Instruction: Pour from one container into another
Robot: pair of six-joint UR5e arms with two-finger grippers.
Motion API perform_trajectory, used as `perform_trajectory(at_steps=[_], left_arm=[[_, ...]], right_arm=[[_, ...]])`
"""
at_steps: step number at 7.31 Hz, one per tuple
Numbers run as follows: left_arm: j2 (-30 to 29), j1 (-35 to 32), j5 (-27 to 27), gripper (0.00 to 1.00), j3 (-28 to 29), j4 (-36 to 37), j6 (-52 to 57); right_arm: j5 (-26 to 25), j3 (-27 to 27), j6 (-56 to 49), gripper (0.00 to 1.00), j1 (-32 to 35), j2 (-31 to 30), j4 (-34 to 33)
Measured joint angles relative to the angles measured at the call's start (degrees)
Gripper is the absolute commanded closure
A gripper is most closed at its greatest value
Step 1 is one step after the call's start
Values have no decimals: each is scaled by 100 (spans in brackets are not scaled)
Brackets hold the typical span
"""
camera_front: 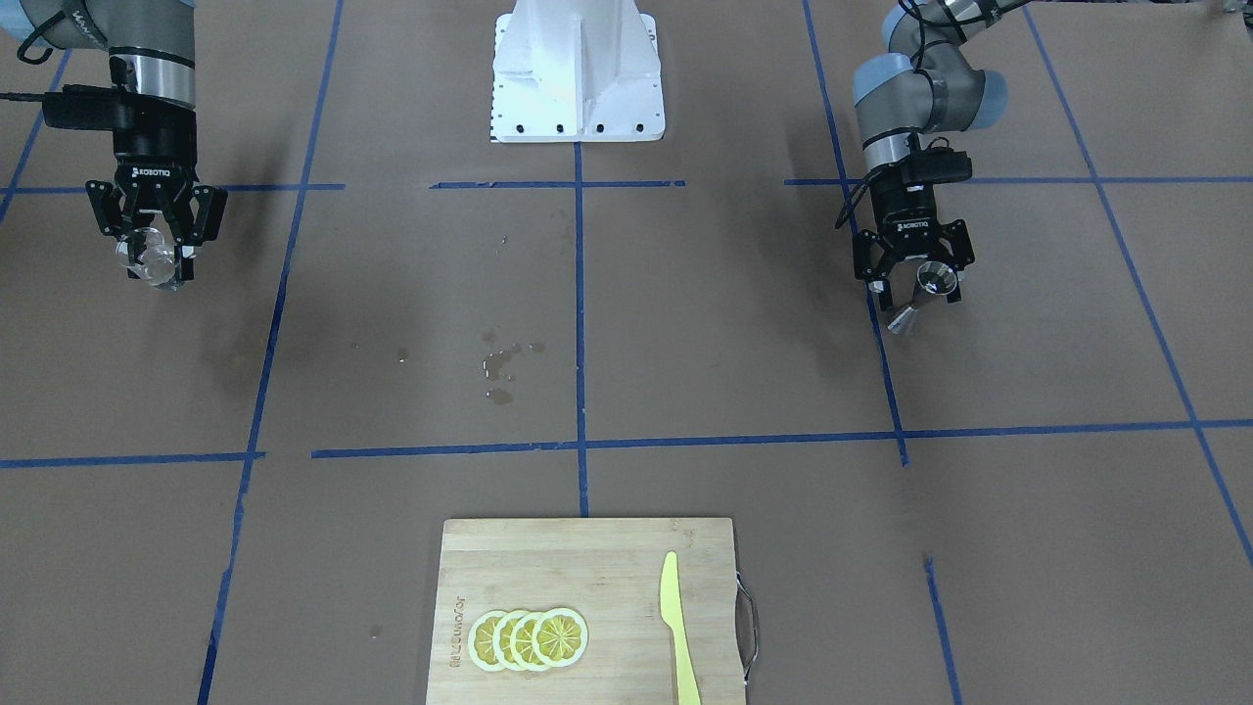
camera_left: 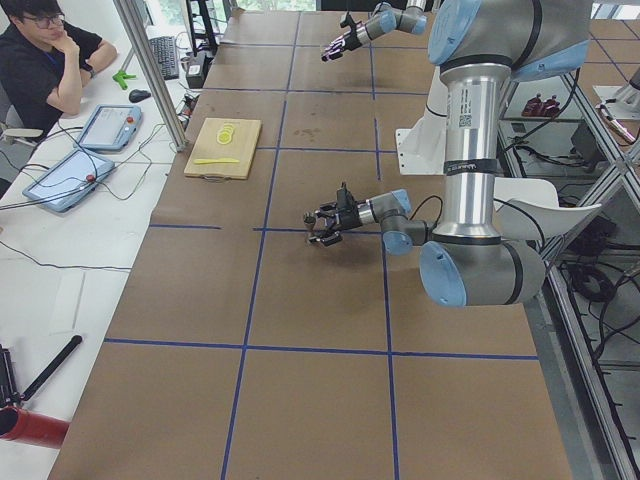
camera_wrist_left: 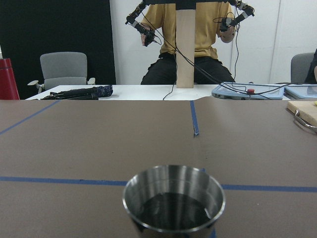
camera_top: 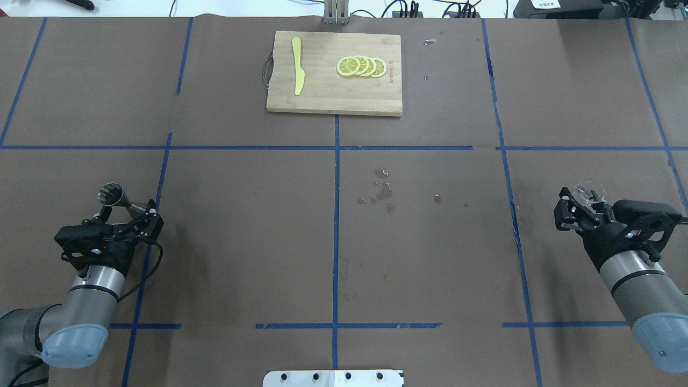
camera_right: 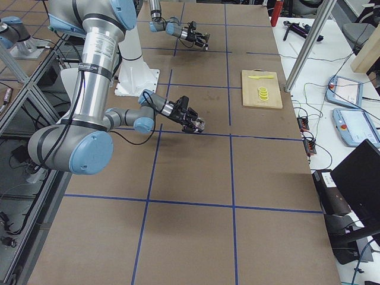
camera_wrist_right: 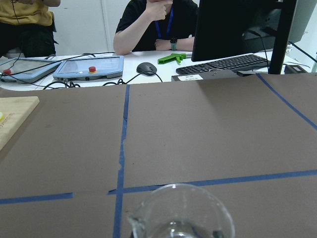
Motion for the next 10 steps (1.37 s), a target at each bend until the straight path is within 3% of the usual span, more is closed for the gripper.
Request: perform_trajectory(at_steps=[3,10], left_arm=[[292,60,-659,0,-387,-13,115],[1788,108,-2754,0,-2620,14,835]], right_arm=[[-211,-136,241,100,-172,11,3],[-647,-590,772,100,-575,100,0]])
